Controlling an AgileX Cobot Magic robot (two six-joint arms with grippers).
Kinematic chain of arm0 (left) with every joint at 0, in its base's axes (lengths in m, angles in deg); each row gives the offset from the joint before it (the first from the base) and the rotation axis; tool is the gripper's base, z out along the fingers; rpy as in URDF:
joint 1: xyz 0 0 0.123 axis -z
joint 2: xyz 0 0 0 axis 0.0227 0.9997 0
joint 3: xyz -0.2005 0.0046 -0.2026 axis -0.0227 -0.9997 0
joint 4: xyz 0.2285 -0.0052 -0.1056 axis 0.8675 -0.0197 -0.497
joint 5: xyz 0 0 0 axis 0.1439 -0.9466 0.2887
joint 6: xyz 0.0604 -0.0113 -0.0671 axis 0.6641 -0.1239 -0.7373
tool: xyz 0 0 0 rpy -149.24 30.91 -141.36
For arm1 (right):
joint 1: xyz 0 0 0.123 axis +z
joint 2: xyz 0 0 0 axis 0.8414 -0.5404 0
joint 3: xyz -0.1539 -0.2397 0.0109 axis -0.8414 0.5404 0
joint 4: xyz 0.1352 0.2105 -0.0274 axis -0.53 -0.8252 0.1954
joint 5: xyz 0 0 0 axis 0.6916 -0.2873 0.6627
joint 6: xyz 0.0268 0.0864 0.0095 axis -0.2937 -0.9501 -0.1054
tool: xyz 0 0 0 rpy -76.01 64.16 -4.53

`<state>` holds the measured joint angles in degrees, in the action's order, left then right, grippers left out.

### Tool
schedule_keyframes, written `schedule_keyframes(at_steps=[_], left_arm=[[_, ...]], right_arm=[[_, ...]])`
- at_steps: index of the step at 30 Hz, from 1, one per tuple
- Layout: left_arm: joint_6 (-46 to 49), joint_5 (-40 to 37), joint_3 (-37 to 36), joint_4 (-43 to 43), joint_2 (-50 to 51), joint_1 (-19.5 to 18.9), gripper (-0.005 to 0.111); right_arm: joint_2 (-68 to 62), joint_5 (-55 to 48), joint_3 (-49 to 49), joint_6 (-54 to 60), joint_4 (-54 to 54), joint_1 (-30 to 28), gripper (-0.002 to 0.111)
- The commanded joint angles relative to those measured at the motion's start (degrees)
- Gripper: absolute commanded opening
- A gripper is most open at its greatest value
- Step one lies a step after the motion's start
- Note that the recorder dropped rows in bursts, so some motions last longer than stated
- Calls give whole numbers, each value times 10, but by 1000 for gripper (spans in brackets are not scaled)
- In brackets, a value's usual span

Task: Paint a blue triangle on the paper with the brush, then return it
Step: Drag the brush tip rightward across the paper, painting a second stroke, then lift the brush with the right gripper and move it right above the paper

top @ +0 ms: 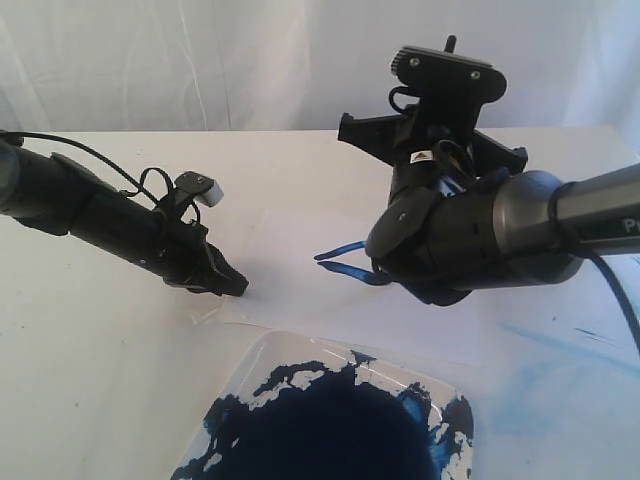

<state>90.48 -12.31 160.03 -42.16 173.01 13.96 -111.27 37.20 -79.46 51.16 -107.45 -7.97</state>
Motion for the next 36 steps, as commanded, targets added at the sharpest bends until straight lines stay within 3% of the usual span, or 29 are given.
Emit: schedule_keyframes(at_steps=[1,26,30,36], left_arm=[[1,0,-5,-1,-4,2,0],[1,2,-5,-1,-4,2,0],[1,3,-5,-1,-4,2,0],[1,3,-5,-1,-4,2,0]], right_arm=[[5,5,-3,17,-16,2,0],[57,28,-3,37,-15,9,0],[58,10,-3,-27,51,9,0],[32,-3,-5,-119,250,9,0]])
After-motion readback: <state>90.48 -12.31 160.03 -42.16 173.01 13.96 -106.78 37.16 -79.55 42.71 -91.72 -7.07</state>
